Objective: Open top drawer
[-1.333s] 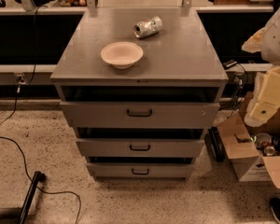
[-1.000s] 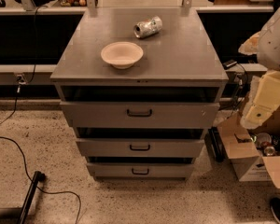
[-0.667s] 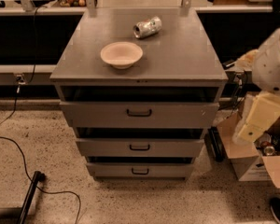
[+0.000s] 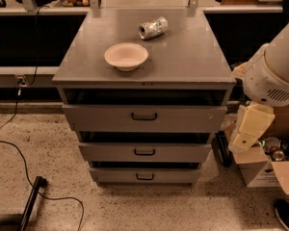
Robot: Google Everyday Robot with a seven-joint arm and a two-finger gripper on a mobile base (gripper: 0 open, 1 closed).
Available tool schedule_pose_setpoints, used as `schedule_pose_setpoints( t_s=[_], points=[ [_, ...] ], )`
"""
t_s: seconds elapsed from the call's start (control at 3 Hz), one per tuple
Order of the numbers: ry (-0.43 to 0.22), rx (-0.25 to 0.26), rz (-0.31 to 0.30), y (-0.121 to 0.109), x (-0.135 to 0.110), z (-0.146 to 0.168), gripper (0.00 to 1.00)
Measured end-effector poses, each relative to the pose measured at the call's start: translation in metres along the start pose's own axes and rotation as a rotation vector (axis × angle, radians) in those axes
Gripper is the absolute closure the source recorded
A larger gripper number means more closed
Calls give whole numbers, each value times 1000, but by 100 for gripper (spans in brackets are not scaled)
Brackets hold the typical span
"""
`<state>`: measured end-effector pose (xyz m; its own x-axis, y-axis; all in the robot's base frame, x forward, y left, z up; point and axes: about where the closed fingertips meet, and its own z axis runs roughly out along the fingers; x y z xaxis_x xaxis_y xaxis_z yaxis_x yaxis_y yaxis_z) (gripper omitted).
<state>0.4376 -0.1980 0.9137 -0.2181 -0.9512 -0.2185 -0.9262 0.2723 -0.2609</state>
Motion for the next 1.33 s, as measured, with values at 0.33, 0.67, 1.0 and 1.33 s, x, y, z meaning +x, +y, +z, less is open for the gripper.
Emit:
schedule_pose_setpoints(
  t_s=[0.33, 0.67, 1.0, 1.33],
  points=[
    [17, -43, -9, -8, -3, 56, 0],
    [-69, -72, -15, -10, -3, 125, 0],
    [-260, -61, -16, -1, -11, 169, 0],
    [-316, 17, -16, -13, -4, 164, 0]
  ],
)
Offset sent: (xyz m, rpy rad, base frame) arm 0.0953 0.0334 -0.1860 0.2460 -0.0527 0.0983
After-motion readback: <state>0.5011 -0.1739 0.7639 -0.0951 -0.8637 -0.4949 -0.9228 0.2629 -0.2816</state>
